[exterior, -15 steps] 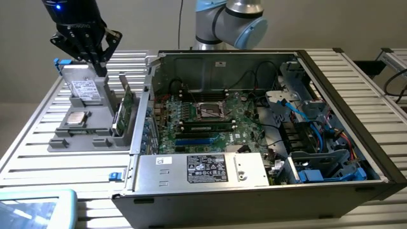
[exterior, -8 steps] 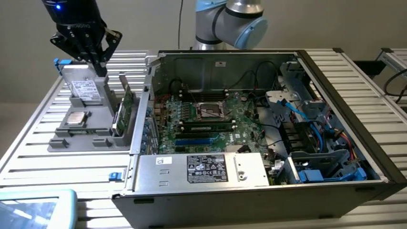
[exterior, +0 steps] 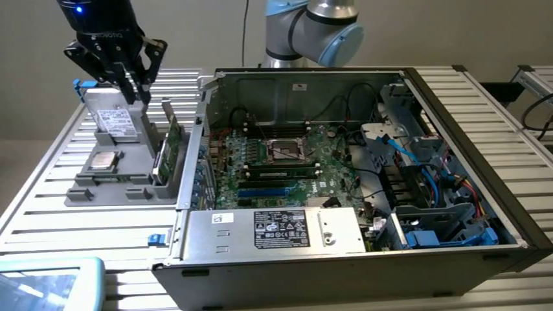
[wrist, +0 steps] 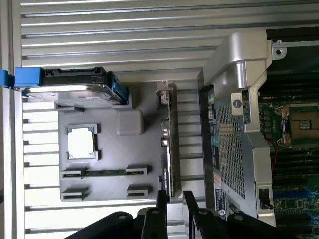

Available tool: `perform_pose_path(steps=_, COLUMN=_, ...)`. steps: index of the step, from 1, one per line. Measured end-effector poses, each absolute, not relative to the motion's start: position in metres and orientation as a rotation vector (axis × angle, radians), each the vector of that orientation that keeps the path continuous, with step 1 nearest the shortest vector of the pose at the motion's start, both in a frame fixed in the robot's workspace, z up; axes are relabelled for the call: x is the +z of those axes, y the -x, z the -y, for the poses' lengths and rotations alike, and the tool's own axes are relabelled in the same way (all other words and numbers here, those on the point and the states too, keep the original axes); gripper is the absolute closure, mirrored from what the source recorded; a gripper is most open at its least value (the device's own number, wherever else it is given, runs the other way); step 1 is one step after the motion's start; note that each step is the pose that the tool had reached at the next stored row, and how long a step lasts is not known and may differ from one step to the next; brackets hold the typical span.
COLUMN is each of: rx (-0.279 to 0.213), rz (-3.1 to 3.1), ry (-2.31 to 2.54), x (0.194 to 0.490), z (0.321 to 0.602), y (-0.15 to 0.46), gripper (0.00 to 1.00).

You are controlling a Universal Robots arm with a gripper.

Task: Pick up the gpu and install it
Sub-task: 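Pick up the gpu and move the gpu toward the slot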

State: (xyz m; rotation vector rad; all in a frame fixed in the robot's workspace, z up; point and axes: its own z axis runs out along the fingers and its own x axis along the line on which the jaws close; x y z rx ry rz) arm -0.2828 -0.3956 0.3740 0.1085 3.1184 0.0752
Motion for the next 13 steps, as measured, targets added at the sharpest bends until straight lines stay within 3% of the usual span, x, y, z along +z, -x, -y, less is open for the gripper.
perform_pose_path(steps=3, rx=0.075, rz=-3.118, ry=-0.110, x=0.374, z=0.396, y=0.283, gripper=0.58)
perform_pose_path(steps=5, rx=0.075, rz=-3.118, ry=-0.110, x=0.374, z=0.395, y=0.283, gripper=0.58)
perform_pose_path(steps=6, rx=0.075, rz=-3.118, ry=-0.110, x=0.373, z=0.395, y=0.284, gripper=0.52)
perform_pose_path(steps=13, rx=0.076, rz=-3.111, ry=-0.111, x=0.363, z=0.392, y=0.292, gripper=0.52)
